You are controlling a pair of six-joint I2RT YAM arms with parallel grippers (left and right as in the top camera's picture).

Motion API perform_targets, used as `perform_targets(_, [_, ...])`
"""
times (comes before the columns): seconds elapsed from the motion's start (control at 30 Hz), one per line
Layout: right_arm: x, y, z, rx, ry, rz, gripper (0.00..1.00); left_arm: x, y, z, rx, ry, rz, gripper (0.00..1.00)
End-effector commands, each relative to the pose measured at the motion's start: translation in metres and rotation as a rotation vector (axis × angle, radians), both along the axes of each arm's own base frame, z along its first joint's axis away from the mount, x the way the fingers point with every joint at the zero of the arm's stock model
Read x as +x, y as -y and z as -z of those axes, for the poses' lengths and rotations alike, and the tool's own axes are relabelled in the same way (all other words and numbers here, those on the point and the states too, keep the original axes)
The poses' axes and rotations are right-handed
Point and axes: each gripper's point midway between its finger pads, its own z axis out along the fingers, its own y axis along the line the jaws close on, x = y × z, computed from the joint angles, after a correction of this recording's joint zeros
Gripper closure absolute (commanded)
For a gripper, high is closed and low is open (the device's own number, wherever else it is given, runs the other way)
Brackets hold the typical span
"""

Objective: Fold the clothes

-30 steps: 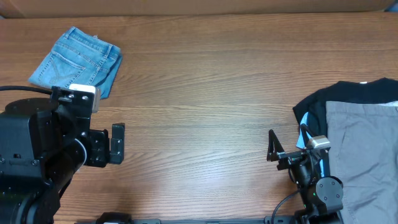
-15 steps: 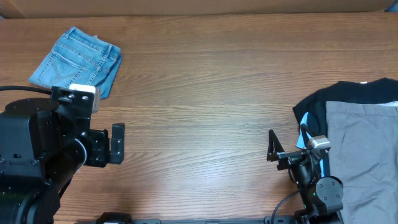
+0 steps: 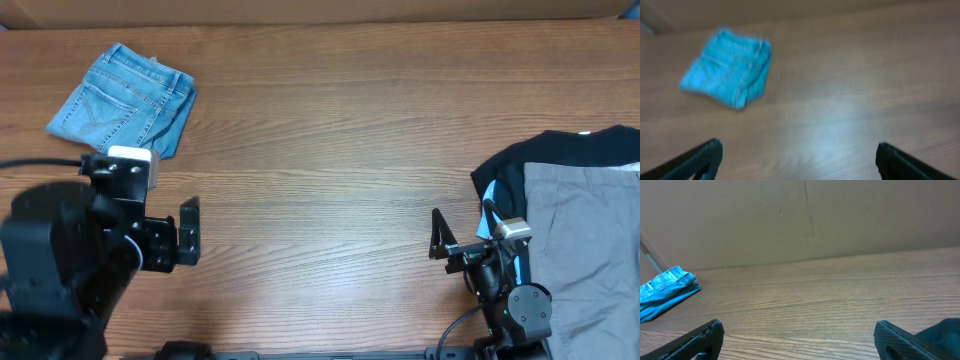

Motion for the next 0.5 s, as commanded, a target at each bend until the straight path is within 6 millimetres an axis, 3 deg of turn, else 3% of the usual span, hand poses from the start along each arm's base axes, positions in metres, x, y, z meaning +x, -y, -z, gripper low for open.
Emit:
perform_targets(0.0, [0.0,0.001,0.0,0.006,0.008,0.005,0.0,0.004,-0.003,0.018,0.008,0.098,-0.015,0.0])
perform_targets(0.23, [0.0,0.001,0.001,0.006,0.008,0.005,0.0,0.015,0.001,0.062,-0.025,0.291,-0.002,0.0])
perform_targets(0.47, [0.0,0.001,0.001,0.006,0.008,0.005,0.0,0.01,0.0,0.093,-0.056,0.474,-0.003,0.0])
